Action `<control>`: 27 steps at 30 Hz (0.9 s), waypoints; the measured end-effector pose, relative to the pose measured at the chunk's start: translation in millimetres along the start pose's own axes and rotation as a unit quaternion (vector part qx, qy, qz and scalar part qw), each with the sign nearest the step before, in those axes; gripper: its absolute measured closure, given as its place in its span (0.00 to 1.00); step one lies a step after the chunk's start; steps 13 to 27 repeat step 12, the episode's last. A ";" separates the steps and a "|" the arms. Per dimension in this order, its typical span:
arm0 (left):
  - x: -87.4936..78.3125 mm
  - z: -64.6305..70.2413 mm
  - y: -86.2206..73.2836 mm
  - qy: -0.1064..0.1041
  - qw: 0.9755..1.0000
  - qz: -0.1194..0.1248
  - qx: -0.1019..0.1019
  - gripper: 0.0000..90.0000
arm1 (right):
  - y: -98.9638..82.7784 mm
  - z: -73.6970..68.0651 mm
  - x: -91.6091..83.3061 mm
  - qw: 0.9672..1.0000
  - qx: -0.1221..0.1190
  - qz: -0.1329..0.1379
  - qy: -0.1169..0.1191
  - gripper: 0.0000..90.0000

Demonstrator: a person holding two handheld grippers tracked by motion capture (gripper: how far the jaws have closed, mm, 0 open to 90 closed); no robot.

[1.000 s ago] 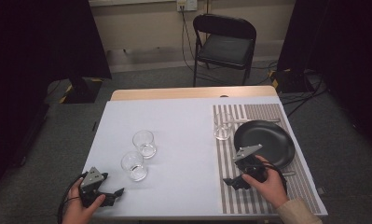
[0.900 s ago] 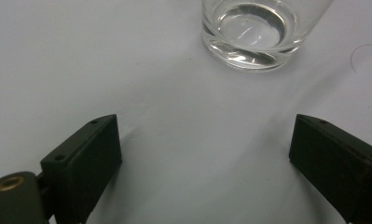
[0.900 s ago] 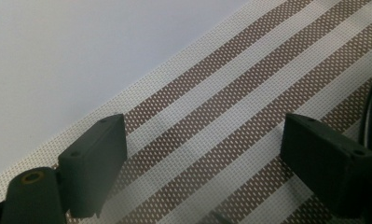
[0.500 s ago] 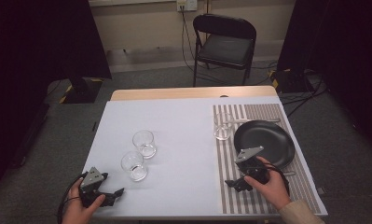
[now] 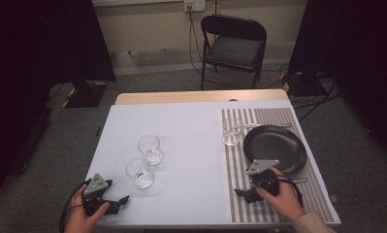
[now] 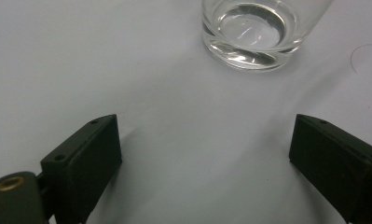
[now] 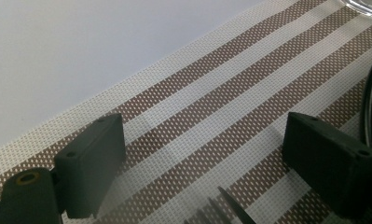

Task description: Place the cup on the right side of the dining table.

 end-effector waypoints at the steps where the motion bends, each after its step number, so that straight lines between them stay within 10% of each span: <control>1: 0.0 0.0 0.0 0.000 1.000 0.000 0.000 0.09 | 0.1 0.1 0.1 1.000 -0.001 0.001 -0.001 0.14; 27: -0.1 -0.1 0.1 0.000 1.000 -0.001 0.000 0.09 | 1.0 -1.0 0.3 1.000 0.003 -0.004 -0.004 0.14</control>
Point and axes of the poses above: each handheld gripper's, and its own axes: x roughly forward along the jaws, y roughly out of its top, z roughly to its right, the point moved 3 cm from there along x, roughly forward along the jaws, and after that the axes turned 14 degrees about -z, right-handed, at the moved point
